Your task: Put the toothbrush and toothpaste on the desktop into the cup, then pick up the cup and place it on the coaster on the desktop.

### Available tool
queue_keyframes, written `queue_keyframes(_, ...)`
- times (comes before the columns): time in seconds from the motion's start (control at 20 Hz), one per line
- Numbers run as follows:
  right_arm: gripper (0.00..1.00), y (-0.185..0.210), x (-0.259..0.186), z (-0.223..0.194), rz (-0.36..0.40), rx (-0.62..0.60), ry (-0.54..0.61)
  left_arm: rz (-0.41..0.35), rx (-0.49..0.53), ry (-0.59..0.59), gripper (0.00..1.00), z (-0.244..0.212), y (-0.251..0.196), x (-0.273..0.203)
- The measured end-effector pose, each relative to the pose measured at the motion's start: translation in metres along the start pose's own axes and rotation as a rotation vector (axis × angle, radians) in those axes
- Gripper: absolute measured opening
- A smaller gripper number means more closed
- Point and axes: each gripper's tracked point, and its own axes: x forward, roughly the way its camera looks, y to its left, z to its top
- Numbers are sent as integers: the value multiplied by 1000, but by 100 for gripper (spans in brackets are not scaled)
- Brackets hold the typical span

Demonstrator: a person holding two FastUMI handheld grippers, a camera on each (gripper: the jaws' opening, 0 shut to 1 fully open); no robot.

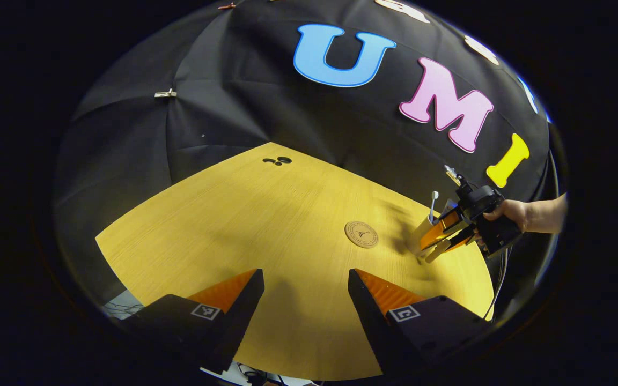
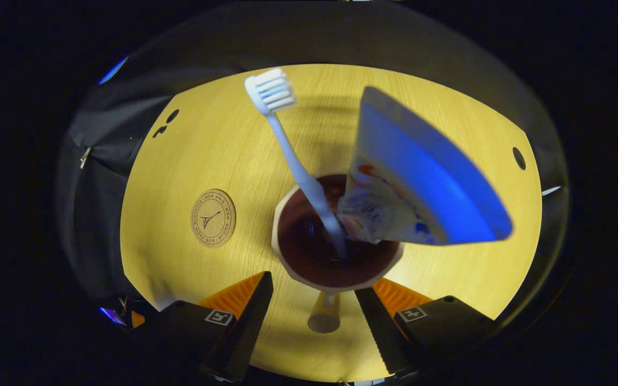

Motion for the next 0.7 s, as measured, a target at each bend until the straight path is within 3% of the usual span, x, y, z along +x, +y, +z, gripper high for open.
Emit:
queue_keyframes(0.35, 63, -5, 6, -2, -28, -14, 5, -23, 40, 55, 98, -16, -6, 4)
queue_keyframes(0.4, 43, -6, 5, -2, -29, -14, 5, -32, 46, 62, 98, -18, -9, 3)
queue_keyframes(0.45, 47, -7, 5, -2, -34, -14, 4, -41, 52, 67, 98, -20, -14, 4)
queue_keyframes(0.55, 36, -9, 6, -1, -52, -18, -1, -59, 67, 77, 98, -25, -21, 3)
queue_keyframes(0.7, 31, -13, 4, 0, -81, -48, -10, -81, 87, 87, 98, -32, -31, 3)
